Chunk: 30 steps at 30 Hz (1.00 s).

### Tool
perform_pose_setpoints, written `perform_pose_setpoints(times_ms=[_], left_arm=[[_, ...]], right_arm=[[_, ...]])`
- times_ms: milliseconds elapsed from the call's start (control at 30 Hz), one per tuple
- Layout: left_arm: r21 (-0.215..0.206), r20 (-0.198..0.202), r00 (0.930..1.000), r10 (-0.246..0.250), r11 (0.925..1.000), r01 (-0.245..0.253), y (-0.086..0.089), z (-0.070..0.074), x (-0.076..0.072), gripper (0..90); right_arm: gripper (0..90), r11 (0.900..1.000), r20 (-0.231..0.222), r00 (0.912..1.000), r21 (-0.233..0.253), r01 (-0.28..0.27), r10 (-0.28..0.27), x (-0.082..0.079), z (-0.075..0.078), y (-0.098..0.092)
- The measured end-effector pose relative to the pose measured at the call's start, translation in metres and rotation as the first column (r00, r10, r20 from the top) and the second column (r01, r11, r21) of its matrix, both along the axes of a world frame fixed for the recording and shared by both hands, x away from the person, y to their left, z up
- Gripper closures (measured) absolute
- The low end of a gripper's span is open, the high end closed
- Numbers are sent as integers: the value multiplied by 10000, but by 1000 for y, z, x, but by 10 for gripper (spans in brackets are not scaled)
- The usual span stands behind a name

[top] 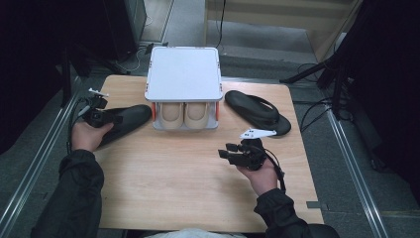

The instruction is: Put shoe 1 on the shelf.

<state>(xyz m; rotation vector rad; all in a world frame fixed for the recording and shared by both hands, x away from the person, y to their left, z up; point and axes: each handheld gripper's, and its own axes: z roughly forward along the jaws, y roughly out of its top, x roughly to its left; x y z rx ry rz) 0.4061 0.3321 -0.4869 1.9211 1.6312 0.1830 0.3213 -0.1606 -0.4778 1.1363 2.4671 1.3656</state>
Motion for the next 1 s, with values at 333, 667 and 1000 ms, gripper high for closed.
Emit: perform_pose_setpoints(times_ms=[333, 667, 1000], left_arm=[[-217, 191, 9998, -56, 9997, 60, 2, 2, -31, 896], [-280, 846, 9949, 549, 9982, -527, 13, 17, -72, 897], [-175, 97, 9949, 1007, 9948, -1005, 24, -7, -99, 897]], right_arm=[[566, 9996, -107, 9996, -72, -281, 280, 3, -2, 9], [566, 9991, -121, 9991, -26, -414, 414, 9, -2, 13], [566, 9977, -109, 9976, -2, -685, 685, 17, 0, 22]])
